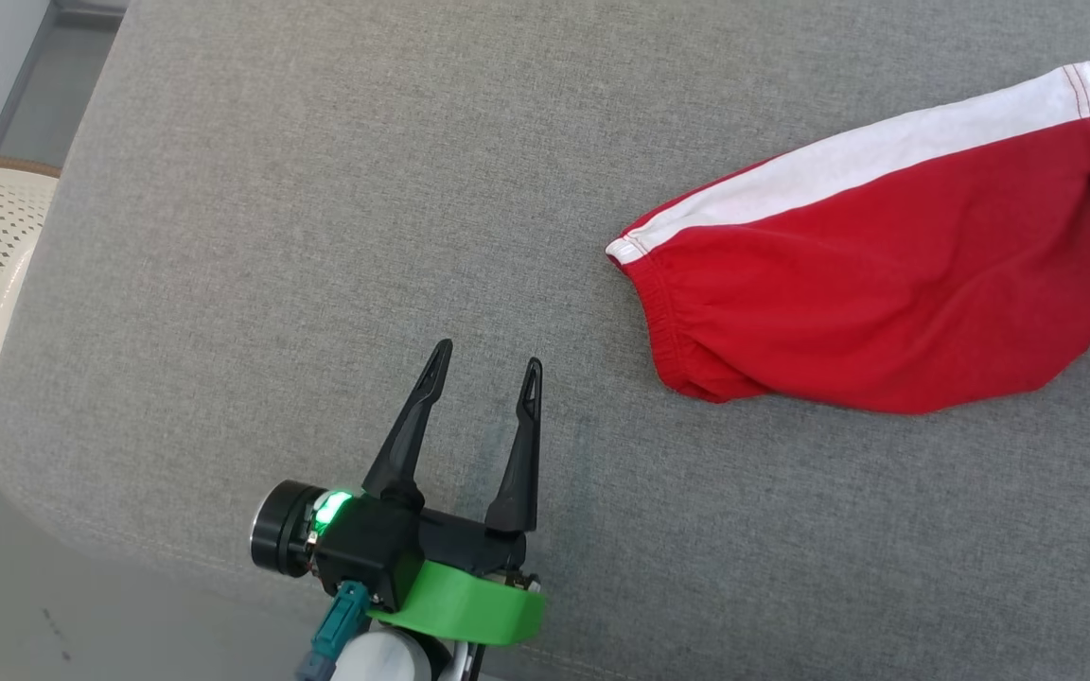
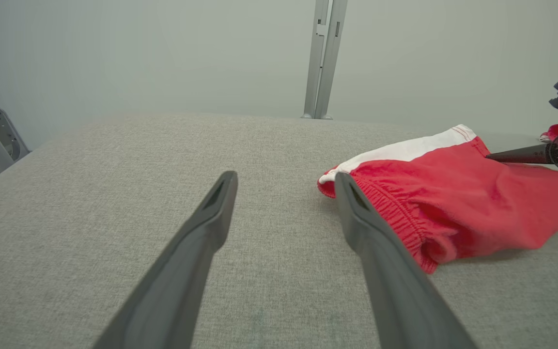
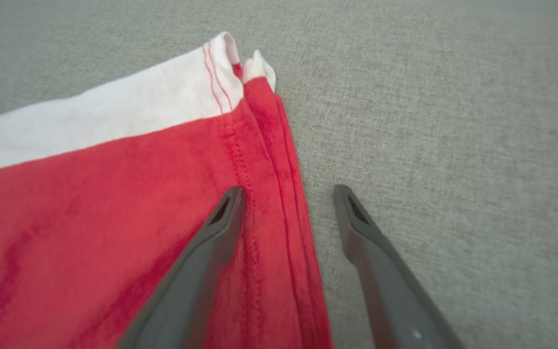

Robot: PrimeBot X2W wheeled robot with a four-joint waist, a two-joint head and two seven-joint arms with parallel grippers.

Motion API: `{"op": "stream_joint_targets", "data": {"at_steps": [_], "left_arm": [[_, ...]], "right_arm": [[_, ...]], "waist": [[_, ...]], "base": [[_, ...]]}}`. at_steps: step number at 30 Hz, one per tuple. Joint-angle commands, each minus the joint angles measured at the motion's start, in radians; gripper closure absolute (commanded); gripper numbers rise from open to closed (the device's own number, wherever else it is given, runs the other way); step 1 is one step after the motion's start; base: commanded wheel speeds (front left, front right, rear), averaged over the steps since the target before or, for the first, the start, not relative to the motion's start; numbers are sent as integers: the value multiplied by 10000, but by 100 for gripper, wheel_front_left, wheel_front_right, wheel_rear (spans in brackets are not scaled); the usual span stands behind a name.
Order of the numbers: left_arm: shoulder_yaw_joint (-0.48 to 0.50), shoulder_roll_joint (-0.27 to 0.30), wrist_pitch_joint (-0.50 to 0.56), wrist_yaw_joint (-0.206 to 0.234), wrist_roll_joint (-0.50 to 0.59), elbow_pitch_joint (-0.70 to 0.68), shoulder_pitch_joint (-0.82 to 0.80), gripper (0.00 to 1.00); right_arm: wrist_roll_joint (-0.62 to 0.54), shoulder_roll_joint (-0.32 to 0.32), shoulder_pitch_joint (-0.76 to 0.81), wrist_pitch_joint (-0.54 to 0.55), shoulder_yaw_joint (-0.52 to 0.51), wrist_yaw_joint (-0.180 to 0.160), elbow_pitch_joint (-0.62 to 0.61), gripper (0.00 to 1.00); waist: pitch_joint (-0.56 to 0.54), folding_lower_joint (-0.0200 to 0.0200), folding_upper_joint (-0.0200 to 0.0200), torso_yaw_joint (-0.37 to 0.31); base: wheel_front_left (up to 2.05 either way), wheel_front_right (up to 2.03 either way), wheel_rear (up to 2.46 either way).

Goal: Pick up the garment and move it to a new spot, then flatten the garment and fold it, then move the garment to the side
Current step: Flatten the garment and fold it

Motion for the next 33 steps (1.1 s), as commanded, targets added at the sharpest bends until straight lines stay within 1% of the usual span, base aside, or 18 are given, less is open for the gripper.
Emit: {"op": "stream_joint_targets", "data": {"at_steps": [1, 3, 7, 13, 19, 22, 27, 29, 33], "left_arm": [[-6, -9, -21, 56, 111, 38, -193, 0], [-6, -9, -21, 76, 156, 73, -235, 0], [85, -8, -21, 39, 260, 144, -279, 0], [311, -4, -21, -136, 559, 265, -221, 0], [454, 1, -22, -331, 864, 363, -133, 0], [529, 0, -22, -432, 975, 402, -61, 0], [590, 0, -22, -554, 1073, 464, -48, 0], [589, 0, -22, -567, 1089, 497, -31, 0], [596, 0, -22, -619, 1067, 627, 69, 0]], "right_arm": [[103, 132, 55, 157, 185, -5, 49, 100], [218, 166, 84, 146, 296, -7, 4, 100], [329, 153, 71, -213, 461, -14, -142, 100], [558, -29, 241, -612, 670, -16, -447, 100], [751, -512, 531, -920, 625, -14, -534, 100], [504, -835, 534, -1080, 669, -14, -537, 100], [102, -978, 239, -1209, 738, -13, -671, 100], [-178, -916, 90, -1267, 795, -13, -768, 100], [-843, -558, -285, -1137, 899, -13, -1293, 100]], "waist": [[61, 0, 0, -32], [85, 0, 0, -101], [26, 0, 0, -415], [-264, 0, 0, -1325], [-545, 0, 0, -2157], [-600, 0, 0, -2447], [-645, 0, 0, -2683], [-692, 0, 0, -2733], [-965, 0, 0, -2787]], "base": [[0, 0, 0], [0, 0, 0], [0, 0, 0], [0, 0, 0], [0, 0, 0], [0, 0, 0], [0, 0, 0], [0, 0, 0], [0, 0, 0]]}}
